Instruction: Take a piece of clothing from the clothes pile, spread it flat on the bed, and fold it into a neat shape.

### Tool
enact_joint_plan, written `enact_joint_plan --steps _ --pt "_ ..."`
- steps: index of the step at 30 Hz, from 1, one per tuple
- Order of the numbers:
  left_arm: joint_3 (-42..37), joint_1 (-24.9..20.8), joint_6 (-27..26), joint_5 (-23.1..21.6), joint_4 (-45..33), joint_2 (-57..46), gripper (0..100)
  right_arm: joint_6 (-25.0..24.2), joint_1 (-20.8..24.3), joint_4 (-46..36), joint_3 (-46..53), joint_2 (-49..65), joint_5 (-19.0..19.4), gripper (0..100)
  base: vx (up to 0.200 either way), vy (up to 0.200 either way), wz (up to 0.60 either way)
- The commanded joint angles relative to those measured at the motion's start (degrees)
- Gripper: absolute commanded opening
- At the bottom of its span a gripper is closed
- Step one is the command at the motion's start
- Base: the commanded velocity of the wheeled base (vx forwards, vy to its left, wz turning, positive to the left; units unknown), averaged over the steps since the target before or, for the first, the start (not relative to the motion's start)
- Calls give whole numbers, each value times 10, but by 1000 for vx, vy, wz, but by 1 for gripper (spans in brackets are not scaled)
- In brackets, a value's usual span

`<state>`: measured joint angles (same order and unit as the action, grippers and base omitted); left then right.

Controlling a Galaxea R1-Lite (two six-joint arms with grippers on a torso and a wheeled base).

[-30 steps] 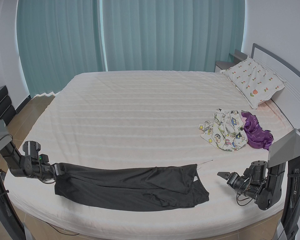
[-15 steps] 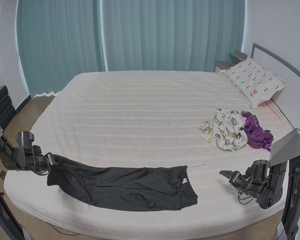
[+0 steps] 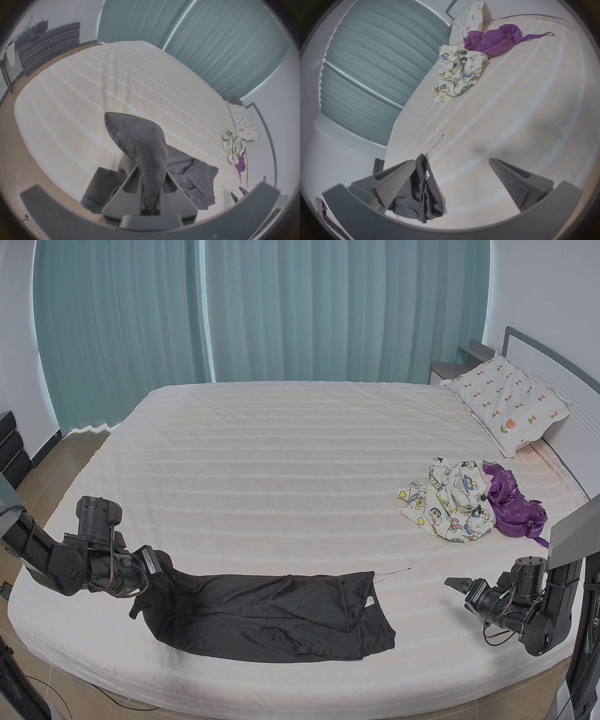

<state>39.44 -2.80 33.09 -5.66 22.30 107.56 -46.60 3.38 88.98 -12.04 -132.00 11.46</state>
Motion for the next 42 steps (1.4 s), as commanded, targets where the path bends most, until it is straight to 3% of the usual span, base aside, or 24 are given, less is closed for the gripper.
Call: enact_joint_plan --steps 1,6,13,32,42 --pt "-5 -69 22 28 -1 -9 0 -1 -6 5 10 16 12 100 0 0 0" --pt "-1 -109 48 61 0 0 0 -3 -7 5 11 17 12 100 0 -160 0" --pt "4 -143 56 66 -1 7 0 -2 -10 5 14 21 25 100 0 -200 0" --pt "35 -196 64 74 -1 45 0 -2 -14 5 11 18 26 100 0 -200 0" --pt "89 -231 66 110 -1 118 0 -2 -11 5 11 16 26 100 0 -140 0"
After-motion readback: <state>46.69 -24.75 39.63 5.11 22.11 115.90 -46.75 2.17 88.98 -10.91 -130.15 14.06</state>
